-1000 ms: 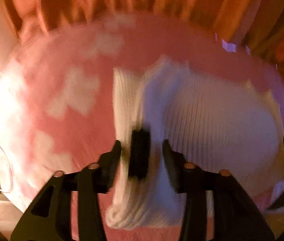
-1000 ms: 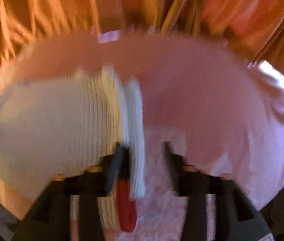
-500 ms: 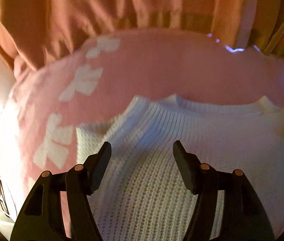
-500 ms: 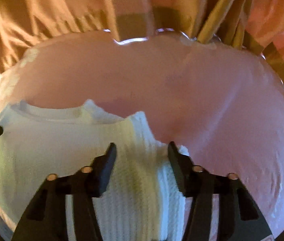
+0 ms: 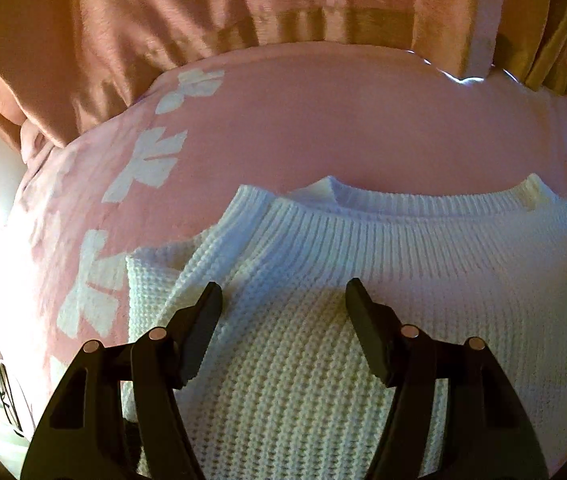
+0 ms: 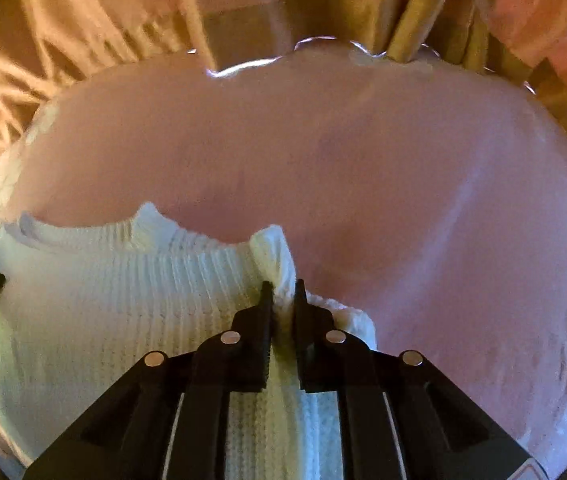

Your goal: Fold small clothes

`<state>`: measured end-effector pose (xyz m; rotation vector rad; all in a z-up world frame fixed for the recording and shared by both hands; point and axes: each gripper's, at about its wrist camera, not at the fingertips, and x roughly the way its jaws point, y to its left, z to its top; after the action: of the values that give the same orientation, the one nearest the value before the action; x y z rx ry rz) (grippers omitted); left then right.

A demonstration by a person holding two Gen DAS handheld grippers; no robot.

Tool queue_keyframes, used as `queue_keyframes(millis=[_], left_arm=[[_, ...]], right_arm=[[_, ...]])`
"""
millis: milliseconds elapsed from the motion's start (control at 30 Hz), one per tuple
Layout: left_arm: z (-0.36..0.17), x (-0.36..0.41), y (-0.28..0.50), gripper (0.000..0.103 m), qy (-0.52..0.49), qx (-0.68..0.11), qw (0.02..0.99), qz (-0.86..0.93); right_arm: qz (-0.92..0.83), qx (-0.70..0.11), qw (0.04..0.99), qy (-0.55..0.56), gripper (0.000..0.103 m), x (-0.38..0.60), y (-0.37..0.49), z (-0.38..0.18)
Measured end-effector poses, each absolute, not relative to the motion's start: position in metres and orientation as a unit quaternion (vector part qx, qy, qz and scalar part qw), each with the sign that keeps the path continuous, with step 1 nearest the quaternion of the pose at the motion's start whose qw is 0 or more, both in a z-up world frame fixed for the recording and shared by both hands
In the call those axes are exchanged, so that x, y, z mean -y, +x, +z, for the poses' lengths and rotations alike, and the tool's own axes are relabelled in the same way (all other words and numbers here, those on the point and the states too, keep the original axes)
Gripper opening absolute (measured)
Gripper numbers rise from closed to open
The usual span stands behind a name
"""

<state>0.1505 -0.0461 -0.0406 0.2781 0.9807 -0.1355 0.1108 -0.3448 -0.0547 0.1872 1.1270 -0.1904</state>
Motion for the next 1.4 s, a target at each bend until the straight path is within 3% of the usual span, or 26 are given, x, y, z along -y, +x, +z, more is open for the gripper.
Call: queue_keyframes(millis=[200, 367, 667, 700, 767, 833, 933, 1100, 1133, 1167, 1200, 1233, 1267, 1400], left_arm=[[-0.038, 0.046, 0.146, 0.062, 0.133, -0.465, 0.872, -0.072], [-0.038, 0.049, 0.144, 0.063, 0.137, -0.464, 0.872, -0.069], [-0.028, 0.044, 0.131, 0.063, 0.116, -0.457, 0.878, -0.080], [-0.025, 0.044, 0.128, 0.063, 0.113, -0.455, 0.879, -0.088], [-0.015, 0.043, 0.127, 0.071, 0.100, -0.444, 0.884, -0.106], [-0.006, 0.039, 0.130, 0.079, 0.086, -0.432, 0.891, -0.113], [0.002, 0.028, 0.148, 0.086, 0.069, -0.426, 0.895, -0.109], [-0.024, -0.001, 0.190, 0.086, 0.004, -0.486, 0.870, -0.083], [-0.028, -0.004, 0.194, 0.082, -0.009, -0.495, 0.865, -0.085], [-0.035, -0.008, 0.201, 0.067, -0.029, -0.510, 0.855, -0.093], [-0.039, -0.009, 0.202, 0.054, -0.036, -0.519, 0.849, -0.094], [-0.044, -0.010, 0.206, 0.032, -0.042, -0.530, 0.841, -0.098], [-0.048, -0.011, 0.209, 0.015, -0.051, -0.542, 0.833, -0.101], [-0.024, -0.015, 0.198, 0.010, -0.085, -0.514, 0.844, -0.127]], right_arm=[[-0.062, -0.472, 0.876, 0.076, 0.013, 0.320, 0.068, -0.001], [-0.056, -0.557, 0.828, 0.044, 0.013, 0.303, 0.063, -0.052], [-0.033, -0.508, 0.857, 0.077, 0.012, 0.298, 0.033, -0.018], [-0.032, -0.505, 0.859, 0.075, 0.014, 0.298, 0.033, -0.015], [-0.046, -0.496, 0.864, 0.068, 0.028, 0.294, 0.044, -0.015], [-0.073, -0.490, 0.867, 0.057, 0.050, 0.306, 0.055, -0.012], [-0.092, -0.489, 0.866, 0.051, 0.053, 0.321, 0.075, -0.015], [-0.065, -0.503, 0.859, 0.064, 0.057, 0.338, 0.100, -0.040], [-0.054, -0.509, 0.856, 0.070, 0.057, 0.338, 0.104, -0.047], [-0.052, -0.509, 0.856, 0.068, 0.057, 0.337, 0.106, -0.050], [-0.050, -0.509, 0.857, 0.059, 0.049, 0.335, 0.108, -0.052], [-0.050, -0.508, 0.858, 0.054, 0.020, 0.333, 0.109, -0.053], [-0.049, -0.512, 0.856, 0.055, 0.007, 0.332, 0.109, -0.053], [-0.031, -0.486, 0.871, 0.065, 0.007, 0.323, 0.098, -0.029]])
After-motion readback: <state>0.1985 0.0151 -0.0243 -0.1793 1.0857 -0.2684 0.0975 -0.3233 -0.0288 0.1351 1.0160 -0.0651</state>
